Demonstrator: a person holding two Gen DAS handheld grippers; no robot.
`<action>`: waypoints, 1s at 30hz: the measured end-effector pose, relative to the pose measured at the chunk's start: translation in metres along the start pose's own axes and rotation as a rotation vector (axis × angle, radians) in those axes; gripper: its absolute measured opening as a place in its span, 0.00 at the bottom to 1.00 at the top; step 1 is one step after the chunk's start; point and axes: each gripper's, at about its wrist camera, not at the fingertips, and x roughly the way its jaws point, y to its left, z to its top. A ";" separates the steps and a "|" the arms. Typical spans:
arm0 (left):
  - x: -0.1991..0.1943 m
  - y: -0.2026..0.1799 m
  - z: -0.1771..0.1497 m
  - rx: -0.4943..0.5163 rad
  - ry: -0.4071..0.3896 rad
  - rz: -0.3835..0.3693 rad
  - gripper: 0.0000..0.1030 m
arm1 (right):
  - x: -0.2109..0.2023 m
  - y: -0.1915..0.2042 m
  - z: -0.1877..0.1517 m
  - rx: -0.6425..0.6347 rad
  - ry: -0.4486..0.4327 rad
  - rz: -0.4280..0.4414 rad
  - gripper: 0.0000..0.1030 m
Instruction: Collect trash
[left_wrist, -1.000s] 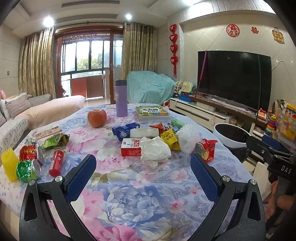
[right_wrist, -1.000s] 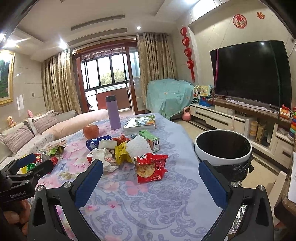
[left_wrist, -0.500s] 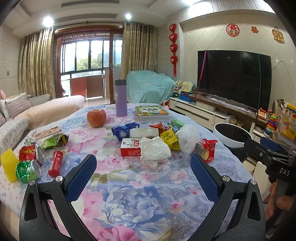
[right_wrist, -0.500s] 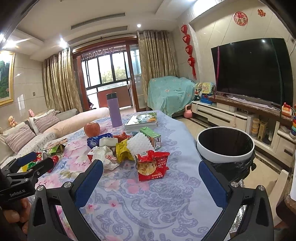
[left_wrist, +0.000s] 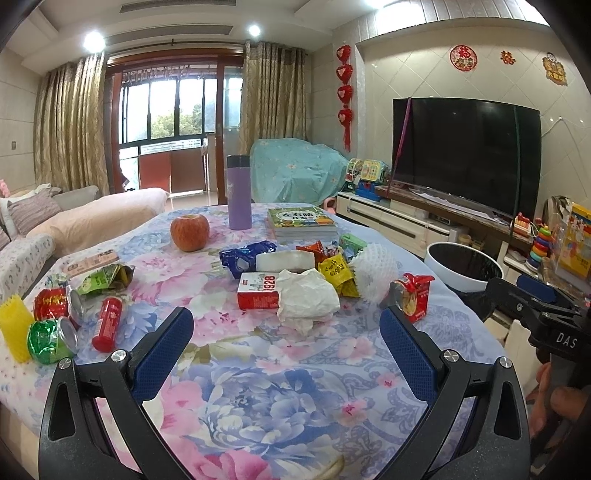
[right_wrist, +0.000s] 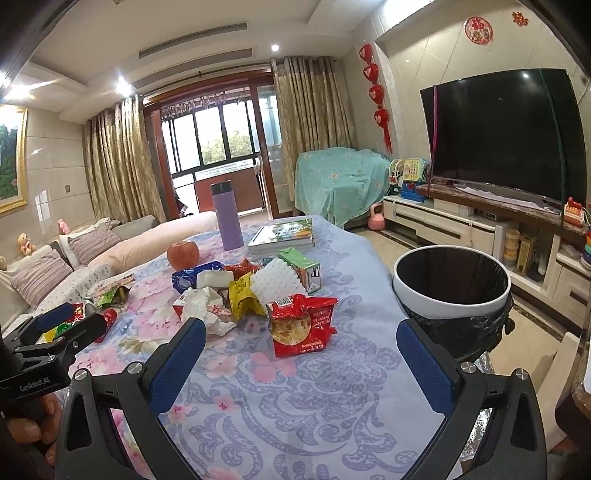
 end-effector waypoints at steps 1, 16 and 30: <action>0.002 0.001 -0.001 0.000 0.004 -0.002 1.00 | 0.001 -0.001 0.000 0.001 0.003 0.001 1.00; 0.055 0.005 0.001 -0.011 0.112 -0.022 1.00 | 0.043 -0.016 -0.001 0.008 0.116 0.065 1.00; 0.126 -0.006 0.009 -0.013 0.225 -0.040 1.00 | 0.110 -0.030 -0.001 0.043 0.297 0.090 0.99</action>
